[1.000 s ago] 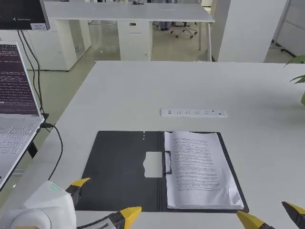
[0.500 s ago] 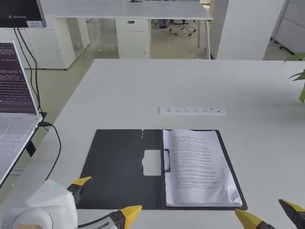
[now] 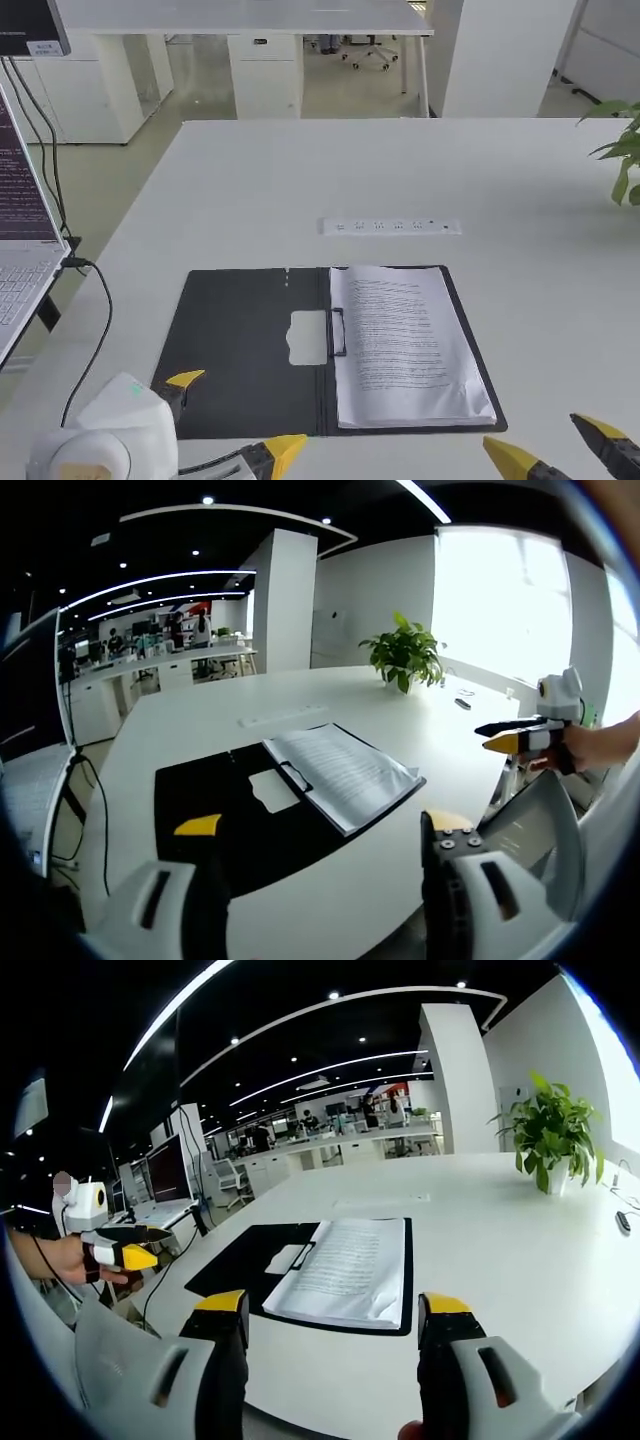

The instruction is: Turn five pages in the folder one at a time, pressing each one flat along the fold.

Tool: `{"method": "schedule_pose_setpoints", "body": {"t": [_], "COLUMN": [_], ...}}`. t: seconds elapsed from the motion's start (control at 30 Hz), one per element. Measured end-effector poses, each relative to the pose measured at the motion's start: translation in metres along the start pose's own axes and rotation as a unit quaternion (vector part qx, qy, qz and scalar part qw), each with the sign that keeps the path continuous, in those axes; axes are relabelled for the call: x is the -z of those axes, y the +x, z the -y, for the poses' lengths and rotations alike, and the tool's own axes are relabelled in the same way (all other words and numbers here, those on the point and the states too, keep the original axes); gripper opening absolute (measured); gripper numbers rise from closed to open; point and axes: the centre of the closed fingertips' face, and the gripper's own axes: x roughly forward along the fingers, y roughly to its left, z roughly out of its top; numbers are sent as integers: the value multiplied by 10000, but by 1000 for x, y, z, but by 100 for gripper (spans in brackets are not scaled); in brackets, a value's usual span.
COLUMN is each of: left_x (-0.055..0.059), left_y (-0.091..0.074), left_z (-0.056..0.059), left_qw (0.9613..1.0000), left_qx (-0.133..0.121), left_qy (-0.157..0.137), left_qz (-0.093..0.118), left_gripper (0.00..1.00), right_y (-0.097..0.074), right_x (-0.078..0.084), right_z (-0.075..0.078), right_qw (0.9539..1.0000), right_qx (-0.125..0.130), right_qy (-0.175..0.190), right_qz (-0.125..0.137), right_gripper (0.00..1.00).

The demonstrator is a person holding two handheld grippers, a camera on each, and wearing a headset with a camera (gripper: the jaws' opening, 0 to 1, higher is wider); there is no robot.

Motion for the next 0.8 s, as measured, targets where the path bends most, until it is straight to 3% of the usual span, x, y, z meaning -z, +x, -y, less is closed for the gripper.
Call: {"method": "schedule_pose_setpoints", "body": {"t": [0.33,0.8], "left_x": [0,3], "left_y": [32,86], "left_z": [24,63], "left_qw": [9988,9925], "left_qx": [432,1059], "left_qy": [220,532], "left_qz": [-106,-306], "left_gripper": [79,76], "right_y": [-1,1], "right_x": [3,7], "right_z": [2,5], "right_qw": [10000,10000], "right_qx": [-49,-62], "right_qy": [-9,39], "right_qz": [-6,-53], "right_gripper": [65,64]}}
